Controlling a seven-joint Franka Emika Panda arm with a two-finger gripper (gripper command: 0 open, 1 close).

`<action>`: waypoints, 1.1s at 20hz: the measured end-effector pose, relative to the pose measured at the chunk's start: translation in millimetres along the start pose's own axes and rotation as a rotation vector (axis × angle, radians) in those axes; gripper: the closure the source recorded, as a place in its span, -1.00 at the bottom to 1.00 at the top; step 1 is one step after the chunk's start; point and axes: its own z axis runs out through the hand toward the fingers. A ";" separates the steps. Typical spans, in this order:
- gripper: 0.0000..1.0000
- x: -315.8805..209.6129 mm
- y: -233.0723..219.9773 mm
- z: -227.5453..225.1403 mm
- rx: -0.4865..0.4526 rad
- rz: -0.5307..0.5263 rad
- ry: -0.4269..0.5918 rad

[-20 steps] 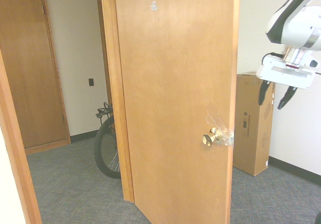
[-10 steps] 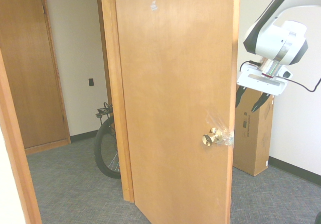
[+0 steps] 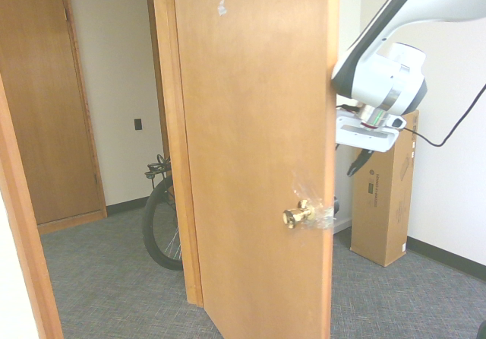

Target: Close the door

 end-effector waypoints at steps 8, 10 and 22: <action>-1.00 -149.0 -163.0 37.8 0.090 -0.136 0.010; -1.00 -185.5 -207.4 46.7 0.114 -0.164 0.007; -1.00 -403.2 -383.0 67.8 0.177 -0.273 0.013</action>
